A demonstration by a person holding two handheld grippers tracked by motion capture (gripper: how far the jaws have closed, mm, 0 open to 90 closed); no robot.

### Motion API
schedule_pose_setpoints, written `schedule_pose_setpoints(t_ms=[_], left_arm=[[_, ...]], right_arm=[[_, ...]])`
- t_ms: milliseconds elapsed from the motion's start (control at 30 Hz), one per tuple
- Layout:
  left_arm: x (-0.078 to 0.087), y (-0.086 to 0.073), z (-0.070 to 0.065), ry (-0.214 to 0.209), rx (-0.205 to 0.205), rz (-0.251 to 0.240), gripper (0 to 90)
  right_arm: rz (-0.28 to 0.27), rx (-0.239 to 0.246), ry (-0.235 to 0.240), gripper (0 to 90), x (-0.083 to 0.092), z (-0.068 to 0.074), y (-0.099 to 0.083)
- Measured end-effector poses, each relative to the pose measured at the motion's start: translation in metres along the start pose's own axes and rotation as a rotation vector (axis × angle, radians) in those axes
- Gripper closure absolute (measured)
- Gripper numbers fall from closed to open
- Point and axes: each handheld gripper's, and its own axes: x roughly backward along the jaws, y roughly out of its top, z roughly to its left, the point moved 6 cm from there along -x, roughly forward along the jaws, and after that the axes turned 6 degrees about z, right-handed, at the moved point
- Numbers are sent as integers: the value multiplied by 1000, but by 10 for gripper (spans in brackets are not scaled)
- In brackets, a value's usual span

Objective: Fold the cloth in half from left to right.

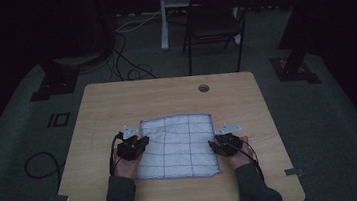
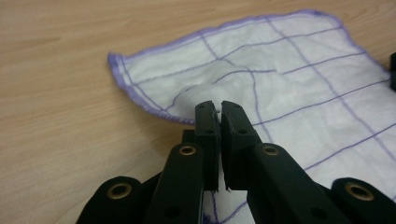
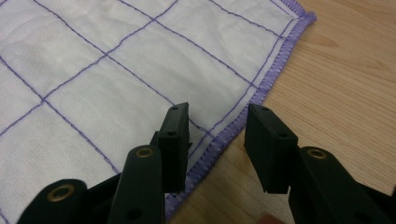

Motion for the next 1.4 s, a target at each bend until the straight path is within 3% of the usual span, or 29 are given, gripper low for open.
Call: schedule_pose_setpoints(t_ms=[533, 1400], left_arm=[[7, 21, -22, -54, -52, -40, 868], [3, 42, -58, -132, -119, -48, 868]], right_arm=[[0, -7, 7, 595, 0, -1, 0], [-3, -14, 16, 594, 0, -1, -1]])
